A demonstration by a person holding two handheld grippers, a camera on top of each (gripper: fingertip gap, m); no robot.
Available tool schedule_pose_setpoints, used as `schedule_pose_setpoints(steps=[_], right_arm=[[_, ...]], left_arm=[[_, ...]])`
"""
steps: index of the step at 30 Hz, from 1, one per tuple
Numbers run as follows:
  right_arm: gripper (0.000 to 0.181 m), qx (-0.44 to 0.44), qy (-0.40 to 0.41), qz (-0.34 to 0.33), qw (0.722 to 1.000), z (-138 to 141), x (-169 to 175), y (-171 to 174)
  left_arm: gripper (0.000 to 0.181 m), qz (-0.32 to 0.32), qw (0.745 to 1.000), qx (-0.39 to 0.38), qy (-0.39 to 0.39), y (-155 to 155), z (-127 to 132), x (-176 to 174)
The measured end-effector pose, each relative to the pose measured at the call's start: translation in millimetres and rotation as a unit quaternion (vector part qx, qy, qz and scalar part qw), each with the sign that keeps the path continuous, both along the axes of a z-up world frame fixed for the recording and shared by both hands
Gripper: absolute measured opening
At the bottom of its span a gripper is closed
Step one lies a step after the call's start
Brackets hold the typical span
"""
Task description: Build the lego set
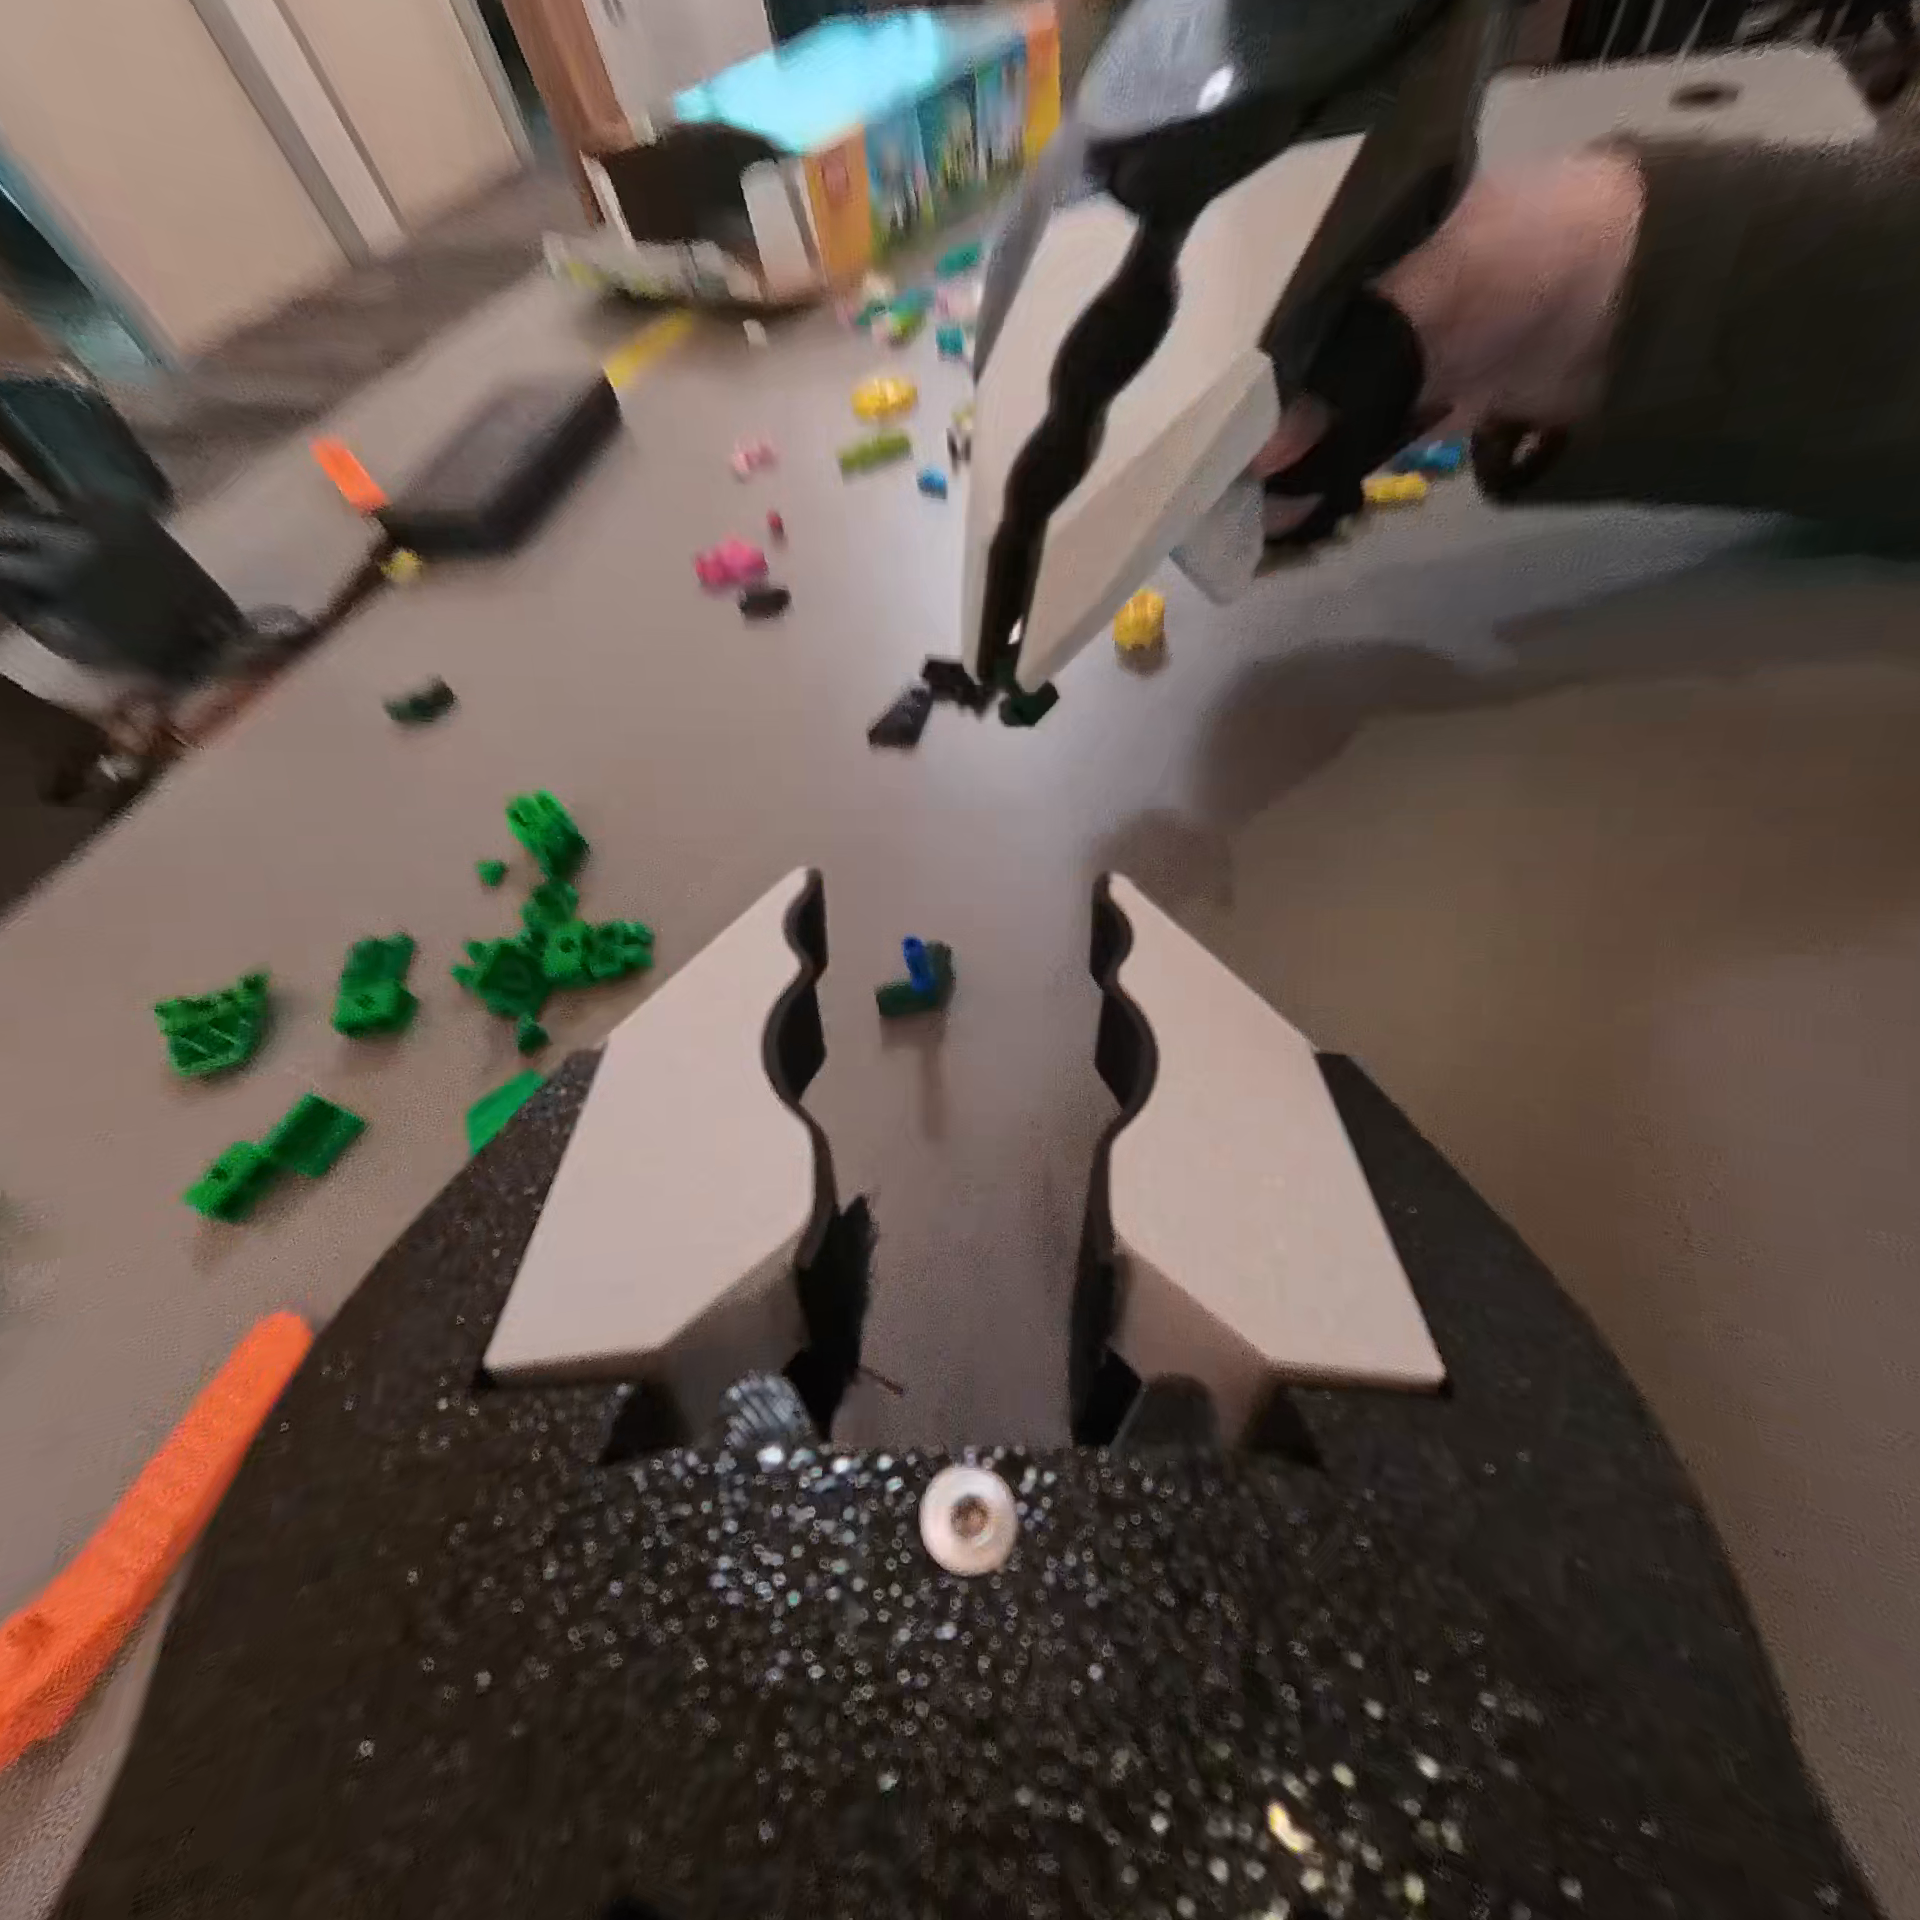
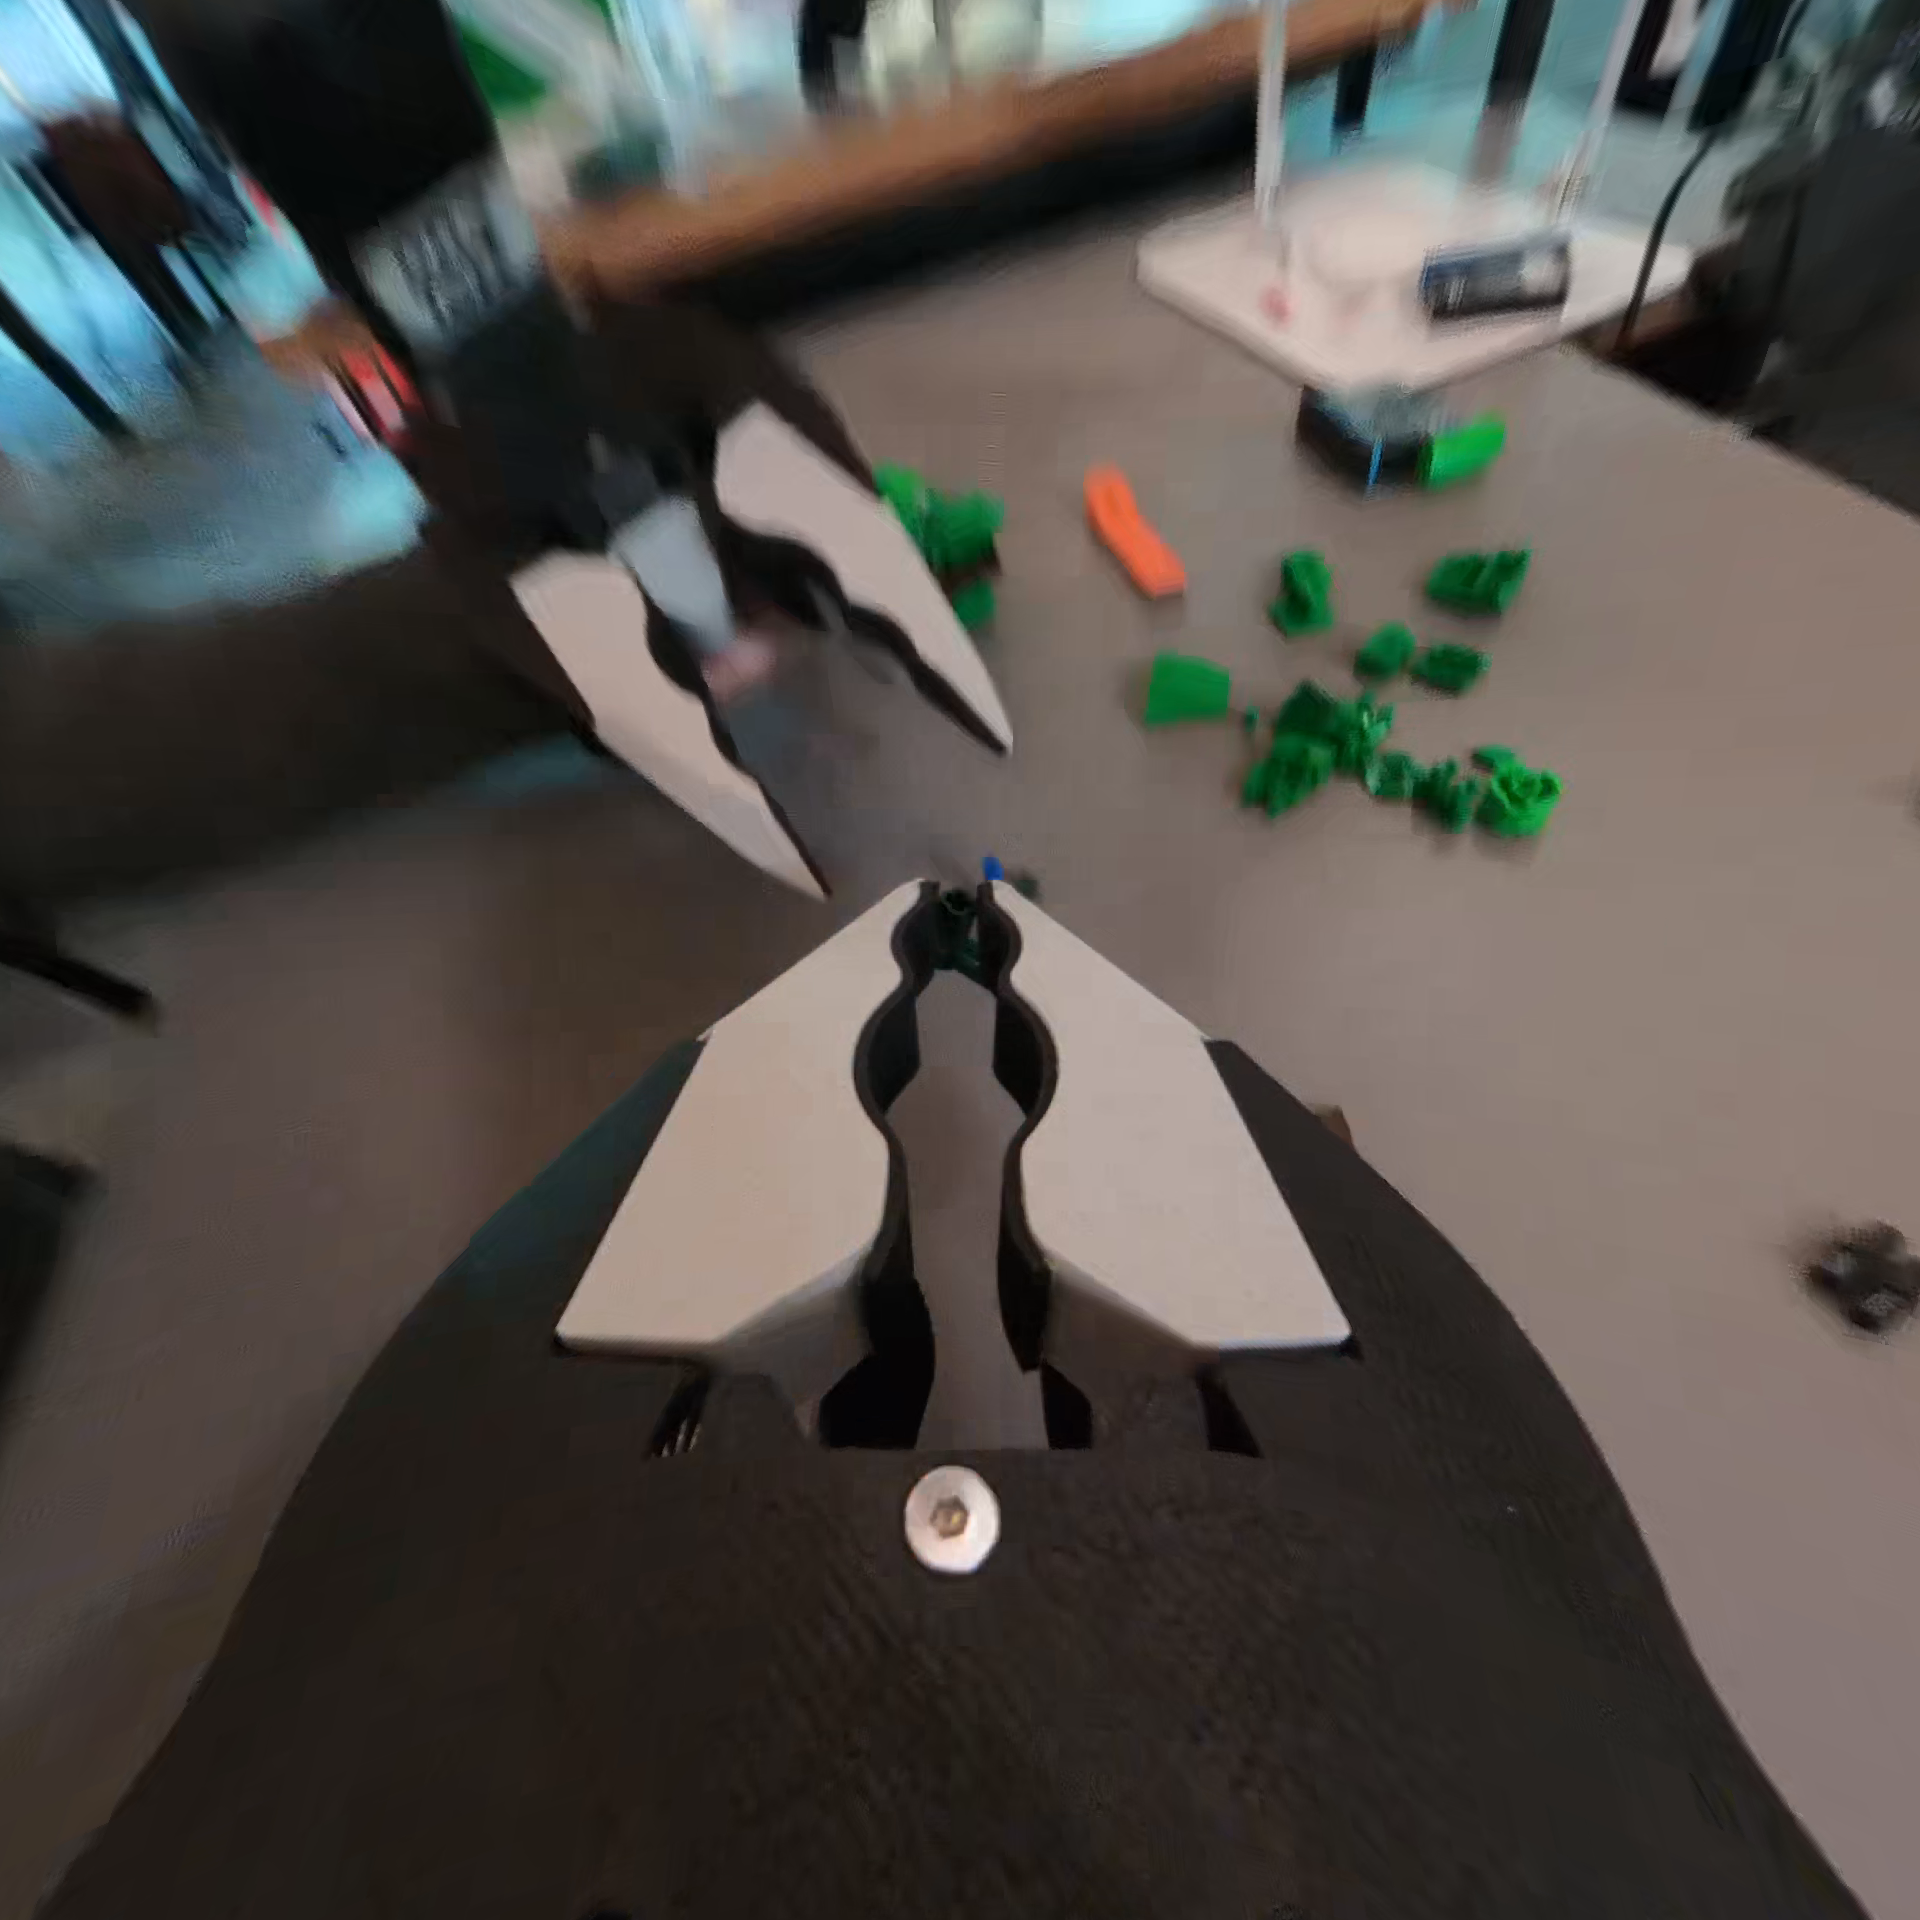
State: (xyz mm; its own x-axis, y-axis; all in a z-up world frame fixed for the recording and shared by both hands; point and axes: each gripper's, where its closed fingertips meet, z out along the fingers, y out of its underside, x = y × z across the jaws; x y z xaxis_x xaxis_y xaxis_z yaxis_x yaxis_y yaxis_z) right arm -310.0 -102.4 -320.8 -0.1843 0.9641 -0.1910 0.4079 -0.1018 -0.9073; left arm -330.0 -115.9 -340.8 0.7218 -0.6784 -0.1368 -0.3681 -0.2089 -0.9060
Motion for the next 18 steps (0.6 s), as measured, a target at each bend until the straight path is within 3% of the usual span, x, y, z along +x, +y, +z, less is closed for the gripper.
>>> schedule_pose_setpoints(steps=[4,8,10,12,13,18], right_arm=[[0.005,0.136,-0.161,0.030,0.977,-41.9,12.0,-3.6],[0.006,0.168,-0.274,0.072,0.944,-67.9,16.7,-8.0],[0.006,0.166,-0.298,0.079,0.937,-68.8,13.4,-9.0],[0.031,0.183,-0.312,0.066,0.930,-65.8,9.7,-4.0],[0.035,0.190,-0.306,0.059,0.931,-61.8,6.2,-2.6],[0.016,0.163,-0.234,0.020,0.958,-44.7,-26.2,-4.1]], left_arm=[[0.046,-0.009,0.999,-0.023,0.043,-2.7,-16.3,0.2],[0.046,-0.019,0.998,-0.031,0.044,-6.2,-17.0,0.8],[0.046,-0.018,0.998,-0.032,0.042,-6.9,-16.6,-1.0],[0.049,-0.014,0.998,-0.034,0.042,-7.2,-16.2,-4.0],[0.051,-0.012,0.999,-0.034,0.039,-7.3,-15.4,-5.4],[0.056,-0.005,0.999,-0.038,0.022,-8.8,-10.0,-10.7]])
